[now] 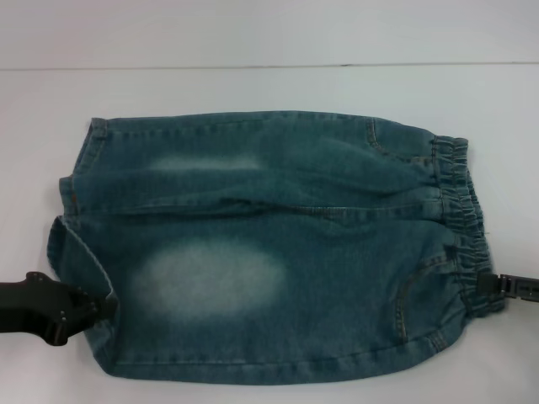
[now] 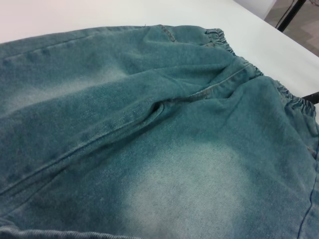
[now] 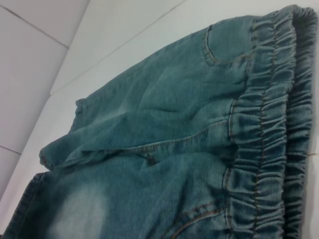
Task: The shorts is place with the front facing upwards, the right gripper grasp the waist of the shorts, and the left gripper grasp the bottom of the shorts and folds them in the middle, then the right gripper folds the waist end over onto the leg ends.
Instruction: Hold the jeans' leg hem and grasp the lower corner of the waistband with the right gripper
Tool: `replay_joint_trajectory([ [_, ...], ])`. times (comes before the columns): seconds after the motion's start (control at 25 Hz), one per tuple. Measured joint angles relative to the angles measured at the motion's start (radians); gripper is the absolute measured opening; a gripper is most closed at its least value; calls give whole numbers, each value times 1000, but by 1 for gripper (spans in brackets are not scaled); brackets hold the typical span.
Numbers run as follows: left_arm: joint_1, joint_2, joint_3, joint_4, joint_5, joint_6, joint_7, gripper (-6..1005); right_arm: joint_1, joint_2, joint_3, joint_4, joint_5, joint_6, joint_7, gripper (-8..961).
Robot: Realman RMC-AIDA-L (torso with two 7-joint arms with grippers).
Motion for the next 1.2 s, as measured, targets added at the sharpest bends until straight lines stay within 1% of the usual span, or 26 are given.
replay_joint_trajectory([
  [0.16,-4,0,0,0,0,1,0,36,5,0,-19,0,0,-7,6,911],
  [0.48,-6,-2,2,2,0,3,-2,37,7,-1,-11,-8,7,-36,5,912],
  [0.84,-5,-2,2,2,0,5,-3,38,16,2,-24,-9,1,-31,7,911],
  [1.2,-5,-1,3,0,0,6,-3,37,26,-3,-43,-9,0,-35,19,908],
])
